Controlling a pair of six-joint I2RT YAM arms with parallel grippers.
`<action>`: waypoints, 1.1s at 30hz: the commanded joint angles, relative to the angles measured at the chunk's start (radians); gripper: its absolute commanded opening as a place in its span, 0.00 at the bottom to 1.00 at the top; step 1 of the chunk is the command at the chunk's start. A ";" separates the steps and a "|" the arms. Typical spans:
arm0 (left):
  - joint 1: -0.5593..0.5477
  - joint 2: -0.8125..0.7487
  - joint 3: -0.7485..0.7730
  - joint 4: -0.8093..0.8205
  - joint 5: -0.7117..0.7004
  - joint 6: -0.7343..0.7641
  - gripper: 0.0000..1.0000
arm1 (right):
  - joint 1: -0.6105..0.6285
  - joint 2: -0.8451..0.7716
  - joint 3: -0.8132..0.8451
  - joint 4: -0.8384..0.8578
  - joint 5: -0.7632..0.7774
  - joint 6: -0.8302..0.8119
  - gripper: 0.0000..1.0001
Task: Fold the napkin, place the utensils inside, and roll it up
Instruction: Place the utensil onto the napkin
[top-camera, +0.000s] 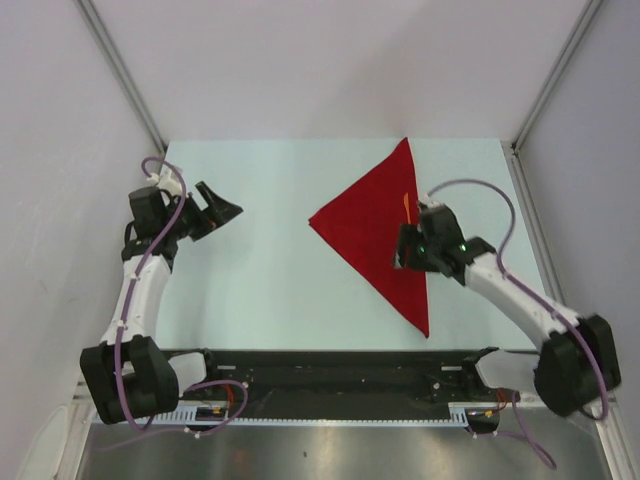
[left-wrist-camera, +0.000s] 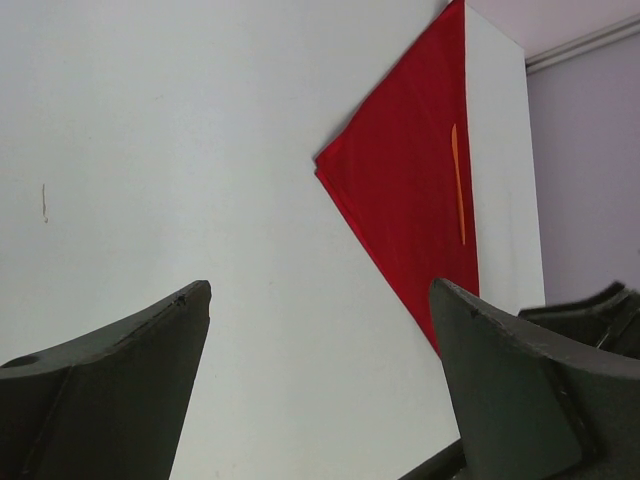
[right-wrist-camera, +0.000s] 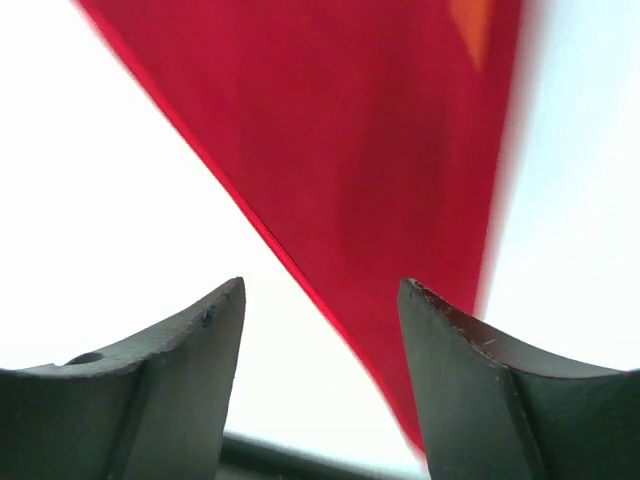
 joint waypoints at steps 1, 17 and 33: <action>-0.013 -0.034 -0.011 0.043 0.036 -0.021 0.95 | -0.014 -0.229 -0.218 -0.269 0.105 0.308 0.66; -0.031 -0.045 -0.012 0.047 0.045 -0.023 0.95 | 0.026 -0.371 -0.355 -0.367 0.132 0.449 0.59; -0.032 -0.037 -0.014 0.047 0.050 -0.026 0.95 | 0.021 -0.297 -0.426 -0.249 0.101 0.443 0.43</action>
